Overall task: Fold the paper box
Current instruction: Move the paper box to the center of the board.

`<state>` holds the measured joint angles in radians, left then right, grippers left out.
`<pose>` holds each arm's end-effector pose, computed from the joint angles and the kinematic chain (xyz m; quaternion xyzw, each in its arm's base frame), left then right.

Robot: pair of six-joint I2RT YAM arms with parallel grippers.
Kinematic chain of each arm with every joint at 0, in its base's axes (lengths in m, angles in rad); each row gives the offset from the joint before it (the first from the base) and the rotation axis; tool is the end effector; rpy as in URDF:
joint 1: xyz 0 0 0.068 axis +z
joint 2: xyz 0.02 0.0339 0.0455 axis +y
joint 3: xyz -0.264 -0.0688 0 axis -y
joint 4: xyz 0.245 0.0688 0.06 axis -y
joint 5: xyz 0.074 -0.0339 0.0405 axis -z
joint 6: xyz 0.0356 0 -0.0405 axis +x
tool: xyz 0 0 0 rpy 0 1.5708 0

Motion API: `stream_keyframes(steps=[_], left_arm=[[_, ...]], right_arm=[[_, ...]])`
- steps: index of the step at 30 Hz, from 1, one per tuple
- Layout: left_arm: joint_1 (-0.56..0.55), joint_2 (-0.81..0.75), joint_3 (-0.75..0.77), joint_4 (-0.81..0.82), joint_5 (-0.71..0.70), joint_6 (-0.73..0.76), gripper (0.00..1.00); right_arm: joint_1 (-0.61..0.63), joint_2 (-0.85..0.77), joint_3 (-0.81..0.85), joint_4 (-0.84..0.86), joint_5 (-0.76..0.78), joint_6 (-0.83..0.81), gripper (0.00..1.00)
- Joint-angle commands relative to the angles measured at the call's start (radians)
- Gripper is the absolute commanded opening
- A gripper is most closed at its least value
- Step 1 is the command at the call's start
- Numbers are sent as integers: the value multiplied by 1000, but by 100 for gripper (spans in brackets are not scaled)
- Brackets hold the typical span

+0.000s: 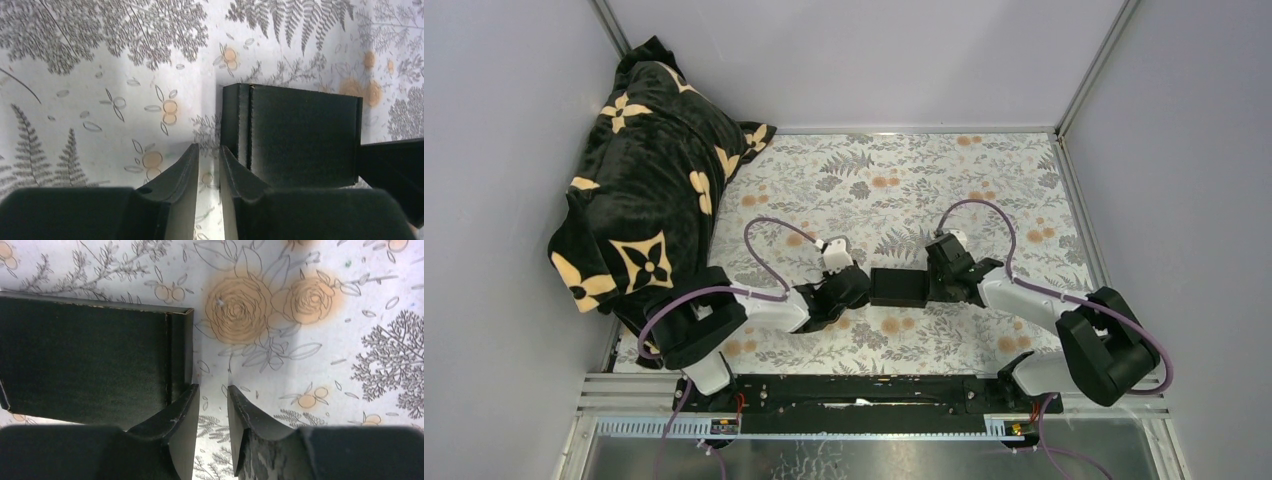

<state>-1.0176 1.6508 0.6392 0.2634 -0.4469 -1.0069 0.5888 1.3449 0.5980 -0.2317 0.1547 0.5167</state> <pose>0.1706 -0.2469 0.1286 -0.0838 0.8943 -0.2230 0.3789 0.2046 0.1300 0.1578 -0.0118 0.9538 0.0898 0.2864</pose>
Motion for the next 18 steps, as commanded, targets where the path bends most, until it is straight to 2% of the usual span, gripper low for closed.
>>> stream_keyframes(steps=[1,18], left_arm=[[41,47,44,34,69,56,28],[283,213,221,45,224,220,27]], right_arm=[[4,75,63,54,-73,-14,35],[-25,474,463,47,-53,-124,37]])
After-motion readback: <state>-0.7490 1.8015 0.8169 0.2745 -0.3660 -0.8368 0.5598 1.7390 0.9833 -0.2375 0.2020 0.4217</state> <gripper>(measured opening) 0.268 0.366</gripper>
